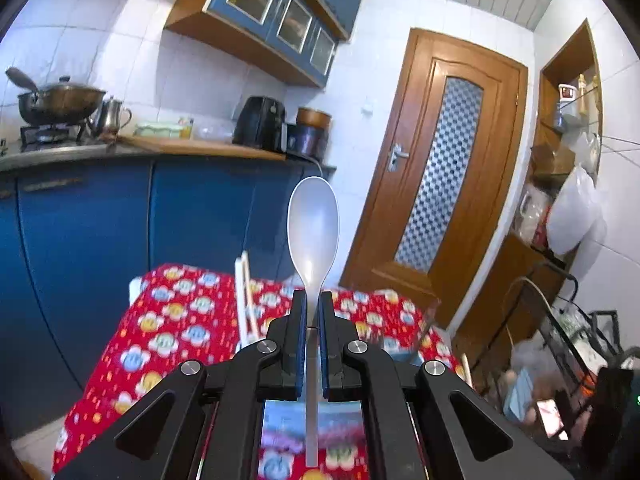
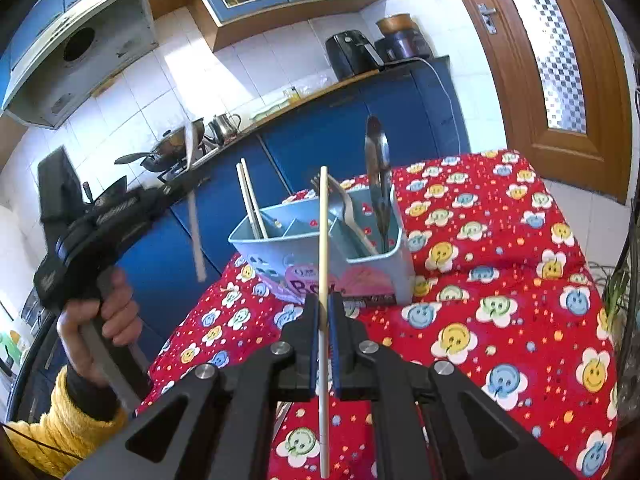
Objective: Organize utensils
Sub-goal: 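Lift the white spoon with the left tool while the right tool carries the chopstick to the caddy, then lower the spoon into the caddy with the left tool while the right tool inserts the chopstick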
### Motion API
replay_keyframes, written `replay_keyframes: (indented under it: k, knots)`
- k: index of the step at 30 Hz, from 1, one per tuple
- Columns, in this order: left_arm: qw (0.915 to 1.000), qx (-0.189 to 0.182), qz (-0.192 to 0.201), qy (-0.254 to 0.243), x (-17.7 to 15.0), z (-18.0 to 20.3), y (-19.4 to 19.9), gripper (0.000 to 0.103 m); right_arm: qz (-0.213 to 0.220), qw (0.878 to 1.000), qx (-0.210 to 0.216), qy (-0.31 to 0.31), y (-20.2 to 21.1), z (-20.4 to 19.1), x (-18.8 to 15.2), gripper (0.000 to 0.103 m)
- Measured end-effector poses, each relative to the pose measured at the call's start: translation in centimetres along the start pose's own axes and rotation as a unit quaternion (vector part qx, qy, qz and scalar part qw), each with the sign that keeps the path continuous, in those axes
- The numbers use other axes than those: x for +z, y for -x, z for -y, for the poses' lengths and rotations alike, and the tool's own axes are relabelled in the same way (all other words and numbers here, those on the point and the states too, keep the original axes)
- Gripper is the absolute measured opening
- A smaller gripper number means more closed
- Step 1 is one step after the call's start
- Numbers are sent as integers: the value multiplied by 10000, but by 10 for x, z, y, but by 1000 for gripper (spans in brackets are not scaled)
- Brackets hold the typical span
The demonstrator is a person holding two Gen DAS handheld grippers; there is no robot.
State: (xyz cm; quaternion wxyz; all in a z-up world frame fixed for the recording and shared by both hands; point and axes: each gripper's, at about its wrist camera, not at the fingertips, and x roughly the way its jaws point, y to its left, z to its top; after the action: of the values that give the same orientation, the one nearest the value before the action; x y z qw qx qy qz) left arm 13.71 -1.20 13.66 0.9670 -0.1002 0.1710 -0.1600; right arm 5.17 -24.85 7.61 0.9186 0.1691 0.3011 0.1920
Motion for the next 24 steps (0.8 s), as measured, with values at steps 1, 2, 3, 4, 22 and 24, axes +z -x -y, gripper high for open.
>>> replay_keyframes:
  k: [1,2,3,4,22,24]
  knots:
    - [10000,33,63,-32,1,1,-3,5,33,10000,15,-1,0,1,1,6]
    - [9998,62,154,-83,2,4,-8,5,61,10000,33,-5,0,2,2,6]
    - [9996,100,237,-145,3,6,-12,5,99,9999,48,-13,-1,4,3,6]
    - [9993,136,299,-200,3,8,-16,5,116,9999,51,-14,-2,5,4,6]
    - [9978,302,457,-386,-33,1,-62,5,910,9934,18,695,-46,0,54,6]
    - [9978,282,455,-396,-35,1,-63,5,1044,9915,48,779,-55,-1,61,6]
